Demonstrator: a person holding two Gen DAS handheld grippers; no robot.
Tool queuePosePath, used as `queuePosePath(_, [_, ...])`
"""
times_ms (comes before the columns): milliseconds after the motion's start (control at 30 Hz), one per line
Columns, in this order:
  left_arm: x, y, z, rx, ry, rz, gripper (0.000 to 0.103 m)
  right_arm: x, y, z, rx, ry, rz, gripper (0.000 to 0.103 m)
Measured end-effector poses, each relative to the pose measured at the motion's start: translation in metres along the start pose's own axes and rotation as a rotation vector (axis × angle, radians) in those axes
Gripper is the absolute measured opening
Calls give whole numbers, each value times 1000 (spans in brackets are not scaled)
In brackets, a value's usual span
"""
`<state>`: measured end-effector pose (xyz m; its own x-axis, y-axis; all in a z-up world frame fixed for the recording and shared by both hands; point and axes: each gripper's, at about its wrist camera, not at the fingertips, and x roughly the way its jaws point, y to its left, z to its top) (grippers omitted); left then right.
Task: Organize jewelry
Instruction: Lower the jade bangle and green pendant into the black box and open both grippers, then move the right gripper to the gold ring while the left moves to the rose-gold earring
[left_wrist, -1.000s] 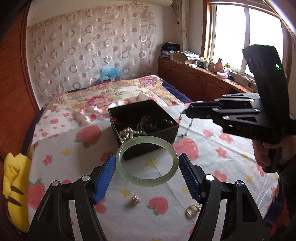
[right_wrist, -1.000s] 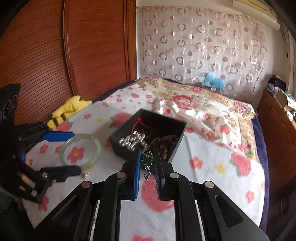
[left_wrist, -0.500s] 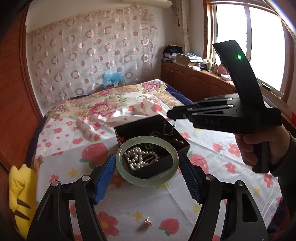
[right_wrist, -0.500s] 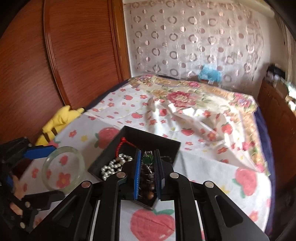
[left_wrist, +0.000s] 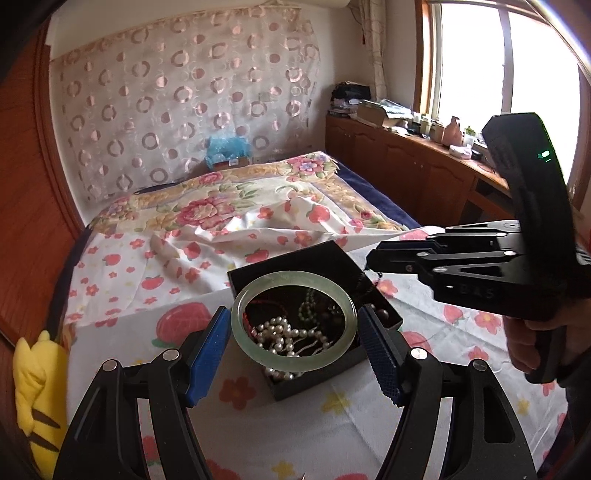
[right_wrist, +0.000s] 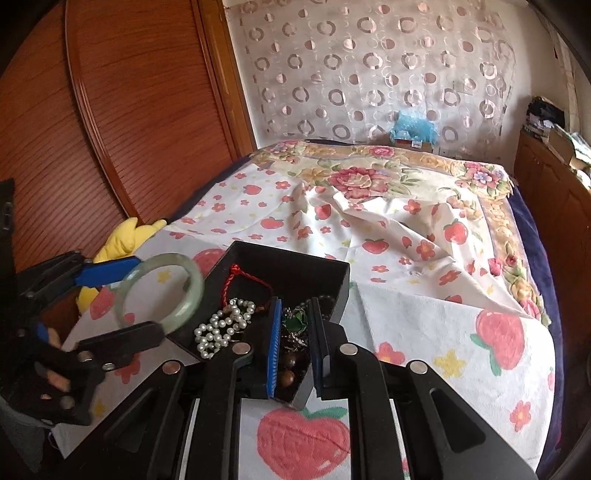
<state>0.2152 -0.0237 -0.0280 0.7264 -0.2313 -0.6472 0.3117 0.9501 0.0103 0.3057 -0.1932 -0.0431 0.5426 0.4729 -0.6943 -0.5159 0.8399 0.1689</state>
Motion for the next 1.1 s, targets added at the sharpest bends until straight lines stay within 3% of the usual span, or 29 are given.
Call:
queuePosePath(333, [14,1,1,-11,18,22,67,0,-3,5,13,3,81,17])
queuePosePath(367, [15,2,0,-11,21,24,67,0,-3,5,13,6,90,30])
queuePosePath(400, [16,2,1,-13,23,27,67,0,-3,6,15,4,95,52])
queuePosePath(433, [16,3,0,-14,25,29,67,0,-4,7,23,-6,87,58])
queuePosePath(867, [30,5,-3,-11,38,35,67,-16,-11,4,24,-20,35,58])
queuePosePath(1100, [45,-3,-1,-29,47,20,68,-34,-27,-16,15,-13,-21,58])
